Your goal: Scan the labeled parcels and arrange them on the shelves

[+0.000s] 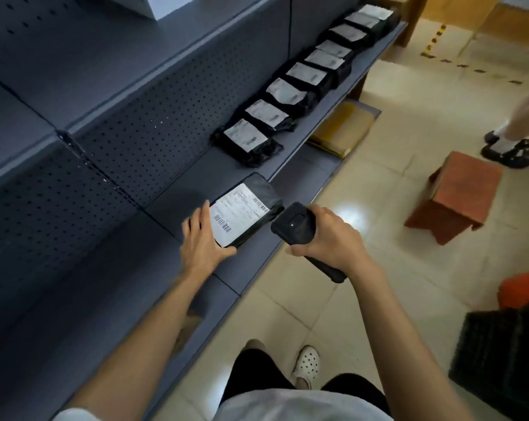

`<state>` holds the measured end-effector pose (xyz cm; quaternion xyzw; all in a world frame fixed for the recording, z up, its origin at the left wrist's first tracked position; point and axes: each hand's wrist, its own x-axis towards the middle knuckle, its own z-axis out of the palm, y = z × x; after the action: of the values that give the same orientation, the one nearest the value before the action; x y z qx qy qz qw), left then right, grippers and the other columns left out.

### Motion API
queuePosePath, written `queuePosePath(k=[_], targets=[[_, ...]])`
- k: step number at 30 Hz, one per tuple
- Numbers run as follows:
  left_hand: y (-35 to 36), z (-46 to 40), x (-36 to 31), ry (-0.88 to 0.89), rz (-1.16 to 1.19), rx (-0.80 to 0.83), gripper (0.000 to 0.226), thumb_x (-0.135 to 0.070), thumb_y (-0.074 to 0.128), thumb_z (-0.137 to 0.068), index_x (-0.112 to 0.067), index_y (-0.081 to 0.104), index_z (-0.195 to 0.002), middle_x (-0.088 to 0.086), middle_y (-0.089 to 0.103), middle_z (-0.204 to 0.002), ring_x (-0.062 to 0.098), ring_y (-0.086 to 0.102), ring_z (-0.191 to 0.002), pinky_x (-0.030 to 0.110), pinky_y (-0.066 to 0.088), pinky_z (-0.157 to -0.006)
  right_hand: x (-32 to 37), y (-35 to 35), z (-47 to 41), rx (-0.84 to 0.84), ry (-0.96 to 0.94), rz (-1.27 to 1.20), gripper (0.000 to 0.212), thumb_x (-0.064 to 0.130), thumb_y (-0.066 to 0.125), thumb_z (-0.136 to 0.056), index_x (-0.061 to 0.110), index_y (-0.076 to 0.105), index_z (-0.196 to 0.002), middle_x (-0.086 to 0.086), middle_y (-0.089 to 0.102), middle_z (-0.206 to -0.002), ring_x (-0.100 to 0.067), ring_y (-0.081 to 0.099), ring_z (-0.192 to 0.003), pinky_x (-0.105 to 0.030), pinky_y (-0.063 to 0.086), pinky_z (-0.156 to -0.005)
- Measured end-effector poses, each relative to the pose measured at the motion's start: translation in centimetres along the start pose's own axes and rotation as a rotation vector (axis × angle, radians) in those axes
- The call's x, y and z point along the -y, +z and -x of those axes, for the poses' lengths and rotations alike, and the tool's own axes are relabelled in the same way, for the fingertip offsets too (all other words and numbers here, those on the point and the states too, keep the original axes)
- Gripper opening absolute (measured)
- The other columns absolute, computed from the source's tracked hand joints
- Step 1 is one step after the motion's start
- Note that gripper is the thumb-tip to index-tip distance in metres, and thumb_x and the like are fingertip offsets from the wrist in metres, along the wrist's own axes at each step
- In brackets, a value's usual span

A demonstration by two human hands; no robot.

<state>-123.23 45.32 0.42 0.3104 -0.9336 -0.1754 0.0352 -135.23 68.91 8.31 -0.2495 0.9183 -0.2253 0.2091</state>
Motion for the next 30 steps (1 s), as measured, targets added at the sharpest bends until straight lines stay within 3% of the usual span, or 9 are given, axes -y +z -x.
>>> queuePosePath(k=[2,5,13,17,26,30], targets=[[1.1,-3.3,0.0,-0.161,0.027,-0.052,0.130,-0.037,0.089,-0.052,-0.020,0.011,-0.155,0.005,0.030,-0.148,0.029,0.025,-0.132,0.054,0.051,-0.082,0.0,-1.1,-6.5,0.107,-0.093,0.054,0.083,0.059,0.081,-0.067,0.026,0.046,-0.135,0.005,0.060,-0.119,-0.022,0.061,-0.102,-0.034,0.049,-0.077],[1.6,-4.7,0.1,-0.203,0.031,-0.065,0.131,-0.038,0.090,-0.052,-0.021,0.010,-0.155,0.006,0.030,-0.148,0.031,0.025,-0.133,0.056,0.050,-0.083,0.5,-1.5,-10.0,0.125,-0.159,0.073,0.086,0.056,0.082,-0.069,0.024,0.046,-0.139,0.004,0.059,-0.122,-0.022,0.061,-0.106,-0.031,0.045,-0.076],[4.9,-11.8,1.3,-0.478,0.102,-0.108,0.127,-0.036,0.091,-0.053,-0.021,0.015,-0.153,0.010,0.034,-0.146,0.035,0.028,-0.131,0.058,0.049,-0.085,2.6,-0.8,-22.1,0.275,-0.280,0.165,0.091,0.060,0.082,-0.065,0.024,0.043,-0.140,0.003,0.057,-0.127,-0.025,0.062,-0.109,-0.045,0.054,-0.089],[6.3,-14.4,1.4,-0.585,0.107,-0.150,0.126,-0.038,0.091,-0.051,-0.018,0.019,-0.152,0.016,0.040,-0.139,0.040,0.034,-0.125,0.056,0.049,-0.083,3.1,-0.6,-26.3,0.342,-0.319,0.169,0.086,0.056,0.084,-0.067,0.024,0.045,-0.137,0.002,0.057,-0.128,-0.025,0.061,-0.113,-0.043,0.052,-0.092],[10.7,-19.6,-1.0,-0.878,0.284,-0.184,0.094,-0.039,0.084,-0.068,-0.013,0.030,-0.141,0.022,0.033,-0.138,0.044,0.031,-0.124,0.052,0.040,-0.091,1.3,-0.1,-33.1,0.452,-0.402,0.169,0.081,0.055,0.084,-0.066,0.027,0.049,-0.133,0.004,0.058,-0.124,-0.024,0.062,-0.111,-0.040,0.050,-0.087],[12.9,-22.7,-2.9,-0.941,0.290,-0.183,0.087,-0.047,0.076,-0.077,-0.024,0.027,-0.145,0.022,0.026,-0.139,0.045,0.030,-0.122,0.052,0.043,-0.083,-0.8,-0.8,-36.0,0.484,-0.415,0.182,0.081,0.054,0.085,-0.066,0.027,0.049,-0.133,0.004,0.058,-0.124,-0.025,0.062,-0.110,-0.040,0.049,-0.086]])
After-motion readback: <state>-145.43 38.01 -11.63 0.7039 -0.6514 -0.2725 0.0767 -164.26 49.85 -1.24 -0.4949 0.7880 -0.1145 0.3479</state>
